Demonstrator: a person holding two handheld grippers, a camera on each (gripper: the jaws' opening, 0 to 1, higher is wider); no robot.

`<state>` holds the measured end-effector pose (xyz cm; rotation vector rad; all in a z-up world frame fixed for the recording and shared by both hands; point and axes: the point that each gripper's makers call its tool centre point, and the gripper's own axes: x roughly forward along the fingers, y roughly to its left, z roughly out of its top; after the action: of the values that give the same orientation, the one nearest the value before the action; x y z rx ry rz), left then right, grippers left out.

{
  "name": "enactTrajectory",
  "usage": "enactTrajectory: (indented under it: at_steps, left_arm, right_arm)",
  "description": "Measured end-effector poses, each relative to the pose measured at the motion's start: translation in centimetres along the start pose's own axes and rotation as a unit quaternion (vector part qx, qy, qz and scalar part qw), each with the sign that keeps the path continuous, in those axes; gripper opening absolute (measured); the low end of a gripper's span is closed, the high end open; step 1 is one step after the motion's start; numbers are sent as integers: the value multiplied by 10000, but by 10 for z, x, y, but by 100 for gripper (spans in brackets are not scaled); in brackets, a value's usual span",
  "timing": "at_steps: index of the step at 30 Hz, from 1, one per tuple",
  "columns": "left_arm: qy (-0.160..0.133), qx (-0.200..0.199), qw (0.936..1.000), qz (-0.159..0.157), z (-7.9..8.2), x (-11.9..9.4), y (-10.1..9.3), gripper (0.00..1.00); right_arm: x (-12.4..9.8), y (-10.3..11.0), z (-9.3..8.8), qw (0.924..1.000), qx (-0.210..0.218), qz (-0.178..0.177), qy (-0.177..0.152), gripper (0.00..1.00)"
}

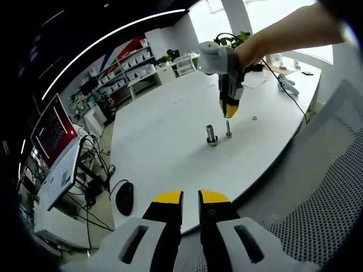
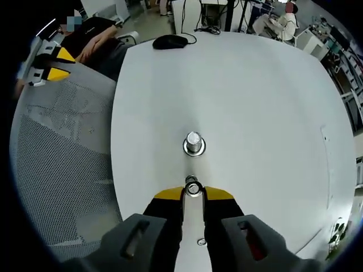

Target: Place the washer onto the threaded stud by aligning its center hole with the stud, sliding it down to the base, and recovering from edge contact or off-axis alignment until the washer reaches the visible bottom stop.

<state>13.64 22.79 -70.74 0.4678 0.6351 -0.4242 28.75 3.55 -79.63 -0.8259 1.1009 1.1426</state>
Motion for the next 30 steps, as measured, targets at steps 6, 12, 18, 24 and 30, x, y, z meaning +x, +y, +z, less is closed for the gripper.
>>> enactTrajectory:
  at_steps: [6, 12, 18, 24, 30]
  left_arm:
    - [1, -2, 10000, 2, 0, 0, 0, 8]
    - [7, -6, 10000, 5, 0, 0, 0, 8]
    - [5, -9, 10000, 9, 0, 0, 1, 8]
    - [1, -6, 10000, 9, 0, 1, 1, 8]
    - [13, -5, 10000, 2, -1, 1, 2, 8]
  right_arm:
    - [0, 0, 2, 10000, -16, 20, -9, 14]
    - [4, 4, 3, 10000, -29, 76, 12, 14]
    - [7, 9, 4, 9999, -38, 149, 26, 14]
    - [8, 8, 1, 9998, -30, 169, 61, 14]
    - [8, 8, -2, 9998, -47, 147, 88, 14]
